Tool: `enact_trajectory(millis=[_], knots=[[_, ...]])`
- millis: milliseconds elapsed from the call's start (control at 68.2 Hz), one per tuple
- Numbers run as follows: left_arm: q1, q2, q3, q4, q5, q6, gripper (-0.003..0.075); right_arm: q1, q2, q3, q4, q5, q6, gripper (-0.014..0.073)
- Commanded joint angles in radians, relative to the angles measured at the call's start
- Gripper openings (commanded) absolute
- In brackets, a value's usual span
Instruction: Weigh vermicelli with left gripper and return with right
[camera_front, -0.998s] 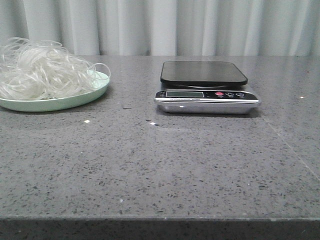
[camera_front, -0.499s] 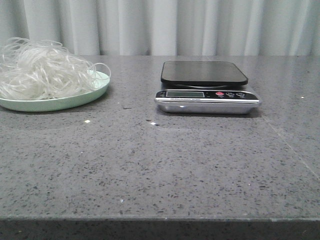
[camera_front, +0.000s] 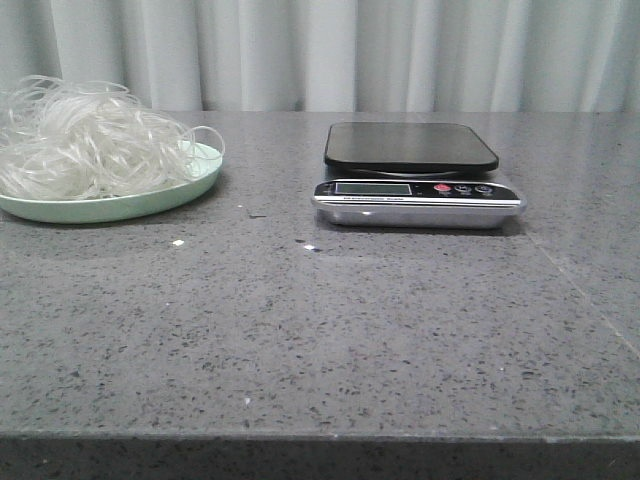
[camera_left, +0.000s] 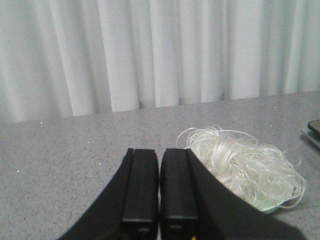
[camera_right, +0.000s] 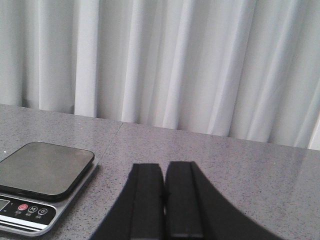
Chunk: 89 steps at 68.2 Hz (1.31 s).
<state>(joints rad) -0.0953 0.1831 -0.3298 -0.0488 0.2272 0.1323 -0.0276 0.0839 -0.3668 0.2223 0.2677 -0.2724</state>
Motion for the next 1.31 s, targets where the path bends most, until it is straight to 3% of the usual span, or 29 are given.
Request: enact_trajectory(millis=[0, 235, 396, 440, 1291], knots=[[0.004, -0.027, 0.026, -0.01, -0.079, -0.001, 0.0137, -0.005, 0.013, -0.022, -0.01, -0.076, -0.008, 0.0151], [0.093, -0.163, 0.197, -0.01, -0.093, 0.0, 0.0137, -0.005, 0.013, -0.022, -0.009, -0.076, -0.008, 0.0151], [0.101, -0.204, 0.347, -0.014, -0.234, 0.0, 0.0137, -0.005, 0.013, -0.022, -0.009, -0.076, -0.008, 0.0151], [0.101, -0.209, 0.338, -0.014, -0.169, 0.0, 0.0137, -0.005, 0.013, -0.022, -0.009, -0.076, -0.008, 0.0151], [0.101, -0.207, 0.34, -0.014, -0.166, 0.0, 0.0137, -0.005, 0.013, -0.022, -0.009, -0.076, -0.008, 0.0151]])
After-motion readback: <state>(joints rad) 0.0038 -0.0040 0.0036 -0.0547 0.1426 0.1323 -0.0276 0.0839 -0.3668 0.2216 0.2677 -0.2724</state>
